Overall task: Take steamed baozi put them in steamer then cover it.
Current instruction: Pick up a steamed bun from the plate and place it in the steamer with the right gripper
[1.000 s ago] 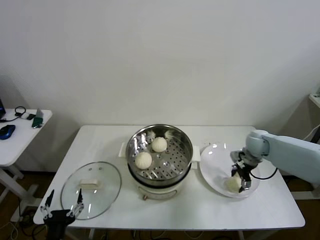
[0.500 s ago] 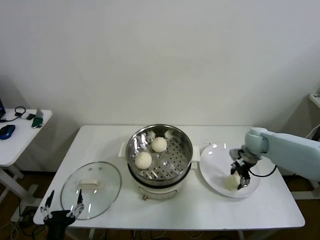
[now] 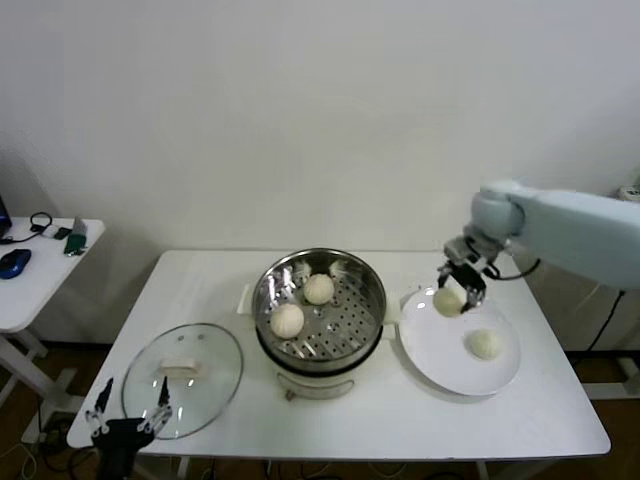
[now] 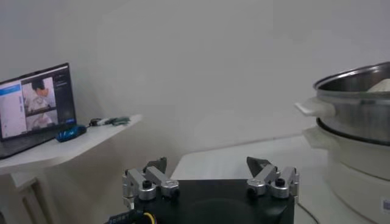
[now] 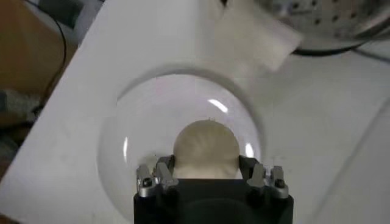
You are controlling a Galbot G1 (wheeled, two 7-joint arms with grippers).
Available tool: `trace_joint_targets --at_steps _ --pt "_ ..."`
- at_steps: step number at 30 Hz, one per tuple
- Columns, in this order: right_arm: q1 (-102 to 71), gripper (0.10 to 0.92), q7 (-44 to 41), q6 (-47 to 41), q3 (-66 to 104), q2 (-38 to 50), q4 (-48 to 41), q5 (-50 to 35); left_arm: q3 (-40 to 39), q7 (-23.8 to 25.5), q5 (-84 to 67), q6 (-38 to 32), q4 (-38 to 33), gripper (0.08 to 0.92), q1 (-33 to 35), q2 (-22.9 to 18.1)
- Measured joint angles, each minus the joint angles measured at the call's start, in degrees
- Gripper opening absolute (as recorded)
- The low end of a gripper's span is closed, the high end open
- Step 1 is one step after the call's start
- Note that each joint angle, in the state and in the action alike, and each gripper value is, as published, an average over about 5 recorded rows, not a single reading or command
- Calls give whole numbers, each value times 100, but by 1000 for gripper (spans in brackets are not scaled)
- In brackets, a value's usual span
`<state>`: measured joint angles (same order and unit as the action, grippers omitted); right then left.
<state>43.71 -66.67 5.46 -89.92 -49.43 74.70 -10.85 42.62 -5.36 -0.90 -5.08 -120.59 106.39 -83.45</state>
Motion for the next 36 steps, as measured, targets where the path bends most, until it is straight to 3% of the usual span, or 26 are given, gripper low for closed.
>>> trace_joint_targets --at_steps 15,36 --pt "636 687 -264 930 85 -1625 505 37 -97 18 -60 11 12 823 -36 155" --pt "-406 688 -327 1849 191 -3328 106 799 -55 20 -273 -37 50 823 52 359"
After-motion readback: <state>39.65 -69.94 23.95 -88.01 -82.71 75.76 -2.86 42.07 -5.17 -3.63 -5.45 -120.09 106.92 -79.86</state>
